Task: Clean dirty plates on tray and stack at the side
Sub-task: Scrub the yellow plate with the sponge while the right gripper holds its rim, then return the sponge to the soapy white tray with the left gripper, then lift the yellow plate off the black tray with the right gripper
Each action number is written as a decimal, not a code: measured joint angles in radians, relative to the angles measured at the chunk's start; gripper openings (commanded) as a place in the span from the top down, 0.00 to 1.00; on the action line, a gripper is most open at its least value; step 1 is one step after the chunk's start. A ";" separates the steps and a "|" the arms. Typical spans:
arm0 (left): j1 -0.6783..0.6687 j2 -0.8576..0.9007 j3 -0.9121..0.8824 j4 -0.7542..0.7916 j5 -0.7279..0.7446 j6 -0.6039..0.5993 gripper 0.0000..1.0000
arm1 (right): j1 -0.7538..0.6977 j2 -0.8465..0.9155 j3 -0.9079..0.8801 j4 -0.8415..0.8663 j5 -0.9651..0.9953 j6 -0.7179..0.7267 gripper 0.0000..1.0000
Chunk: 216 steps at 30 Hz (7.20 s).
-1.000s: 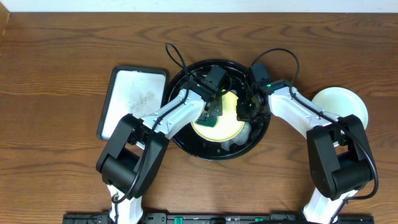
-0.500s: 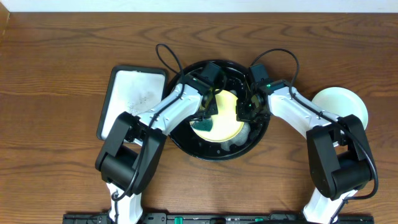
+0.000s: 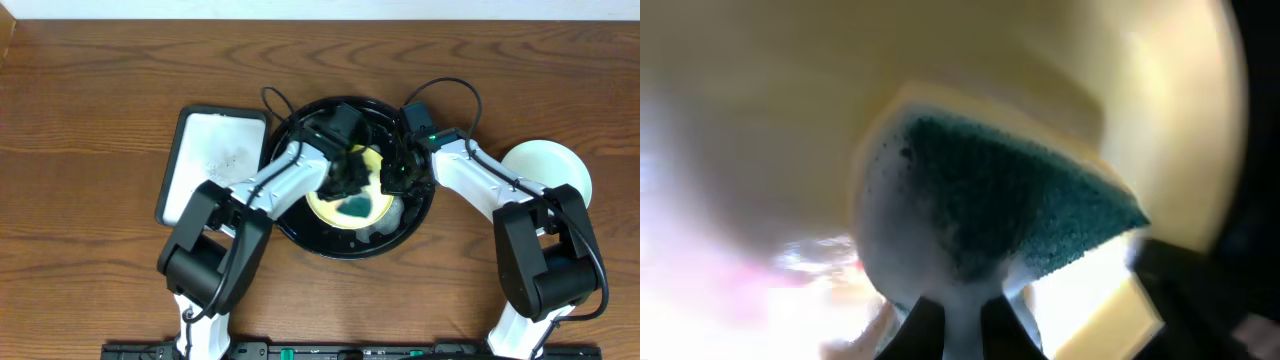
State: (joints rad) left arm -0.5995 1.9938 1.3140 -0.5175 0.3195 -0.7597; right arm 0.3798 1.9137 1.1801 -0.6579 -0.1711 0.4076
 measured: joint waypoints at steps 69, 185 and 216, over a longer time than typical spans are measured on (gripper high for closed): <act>0.118 -0.002 -0.006 0.063 -0.101 0.412 0.92 | 0.004 0.000 0.001 0.010 -0.003 0.002 0.99; 0.635 -0.335 -0.172 -0.223 -0.183 0.509 0.20 | 0.495 -0.363 0.057 0.012 1.166 -0.520 0.99; 0.635 -0.335 -0.172 -0.223 -0.183 0.509 0.19 | 0.675 -0.363 0.057 0.016 1.424 -0.693 0.99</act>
State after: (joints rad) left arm 0.0357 1.6592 1.1419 -0.7403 0.1368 -0.2504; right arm 1.0550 1.5505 1.2369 -0.6422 1.2530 -0.2852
